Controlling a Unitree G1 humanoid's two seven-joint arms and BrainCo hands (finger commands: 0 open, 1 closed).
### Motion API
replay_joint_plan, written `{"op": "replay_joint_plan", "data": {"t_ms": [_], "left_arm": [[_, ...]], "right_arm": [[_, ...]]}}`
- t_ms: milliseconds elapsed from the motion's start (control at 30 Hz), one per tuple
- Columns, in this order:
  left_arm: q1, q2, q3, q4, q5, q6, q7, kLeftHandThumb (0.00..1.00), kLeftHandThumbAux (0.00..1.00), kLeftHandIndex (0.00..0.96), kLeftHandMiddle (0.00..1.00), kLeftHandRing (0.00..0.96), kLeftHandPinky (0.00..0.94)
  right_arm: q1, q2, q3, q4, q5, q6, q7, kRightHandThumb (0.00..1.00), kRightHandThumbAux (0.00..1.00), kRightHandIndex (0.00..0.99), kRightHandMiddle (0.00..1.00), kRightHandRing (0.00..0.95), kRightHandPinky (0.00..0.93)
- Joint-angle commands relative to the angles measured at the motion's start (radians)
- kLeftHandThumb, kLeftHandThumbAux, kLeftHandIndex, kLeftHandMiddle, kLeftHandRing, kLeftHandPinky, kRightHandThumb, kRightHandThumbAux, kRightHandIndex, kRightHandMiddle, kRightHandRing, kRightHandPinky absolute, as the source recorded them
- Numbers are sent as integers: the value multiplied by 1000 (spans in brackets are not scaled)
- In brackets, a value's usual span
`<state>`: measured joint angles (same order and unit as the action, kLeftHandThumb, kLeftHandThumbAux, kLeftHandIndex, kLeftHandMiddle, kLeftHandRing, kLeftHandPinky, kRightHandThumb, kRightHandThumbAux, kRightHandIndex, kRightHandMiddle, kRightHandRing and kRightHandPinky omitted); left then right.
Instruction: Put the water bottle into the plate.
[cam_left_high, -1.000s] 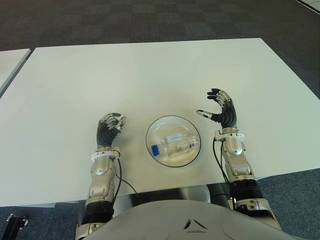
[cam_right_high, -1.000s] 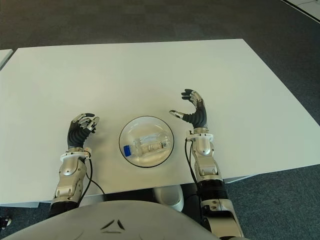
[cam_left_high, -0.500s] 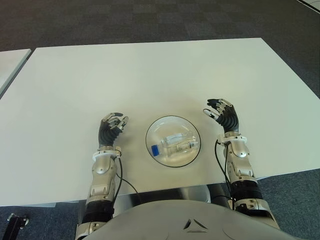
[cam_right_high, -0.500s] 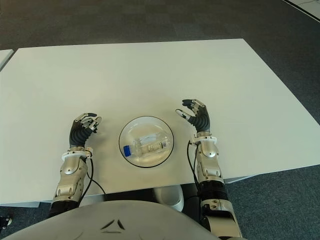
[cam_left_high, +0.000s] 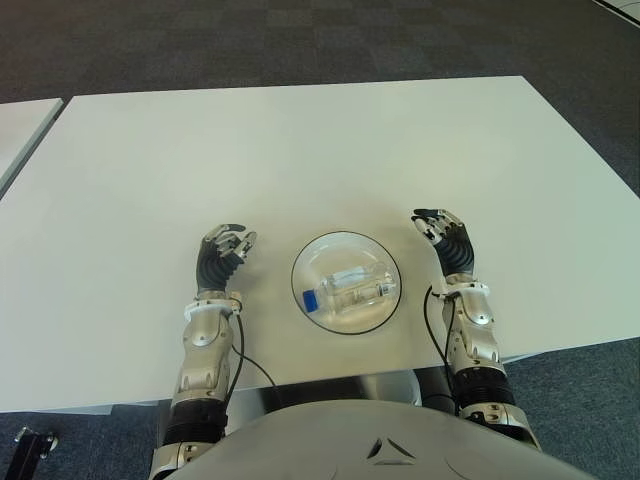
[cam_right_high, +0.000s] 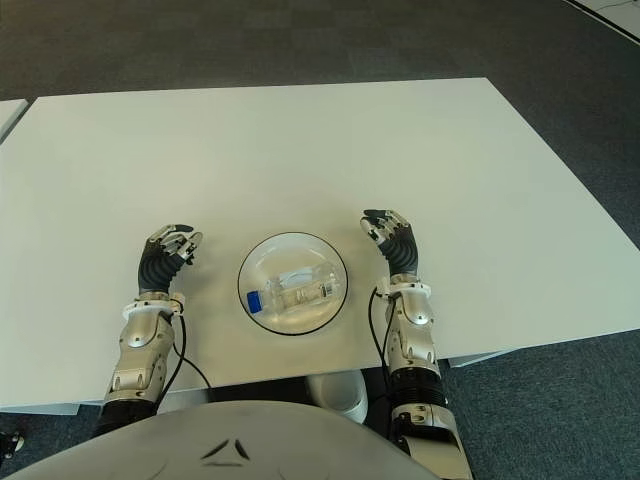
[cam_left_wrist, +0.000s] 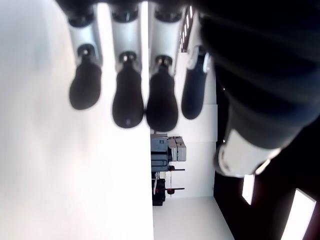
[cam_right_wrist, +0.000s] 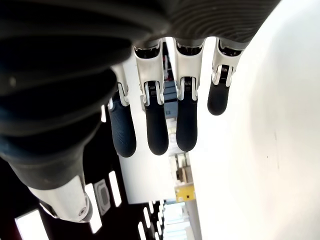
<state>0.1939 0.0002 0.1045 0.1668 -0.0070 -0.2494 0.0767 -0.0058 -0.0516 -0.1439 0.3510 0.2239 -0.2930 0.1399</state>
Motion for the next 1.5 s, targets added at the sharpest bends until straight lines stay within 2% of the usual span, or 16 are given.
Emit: {"op": "replay_joint_plan", "data": {"t_ms": [33, 333, 767, 933, 1067, 1500], "left_arm": [[-5, 0, 3, 19, -4, 0, -3, 708, 716, 437, 731, 716, 702], [-7, 0, 4, 31, -12, -21, -9, 708, 716, 437, 731, 718, 698], [-8, 6, 2, 43, -10, -41, -8, 708, 716, 437, 734, 722, 717], [-7, 7, 1, 43, -7, -42, -6, 708, 716, 437, 734, 719, 687], [-5, 8, 0, 42, -5, -43, -4, 708, 716, 437, 731, 717, 698], [3, 2, 0, 31, -10, -31, -1, 708, 715, 437, 720, 703, 677]], "right_arm": [[8, 14, -12, 14, 15, 31, 2, 704, 732, 433, 521, 534, 540], [7, 15, -22, 17, 7, 39, 3, 704, 732, 433, 531, 541, 544], [6, 16, -35, 26, 9, 9, 29, 704, 733, 431, 525, 535, 548], [8, 17, -37, 26, 5, -1, 32, 704, 733, 431, 526, 535, 550], [12, 19, -34, 21, -4, -4, 28, 704, 733, 431, 525, 536, 546], [42, 27, 6, -40, -100, 33, -60, 705, 733, 432, 525, 521, 526]]}}
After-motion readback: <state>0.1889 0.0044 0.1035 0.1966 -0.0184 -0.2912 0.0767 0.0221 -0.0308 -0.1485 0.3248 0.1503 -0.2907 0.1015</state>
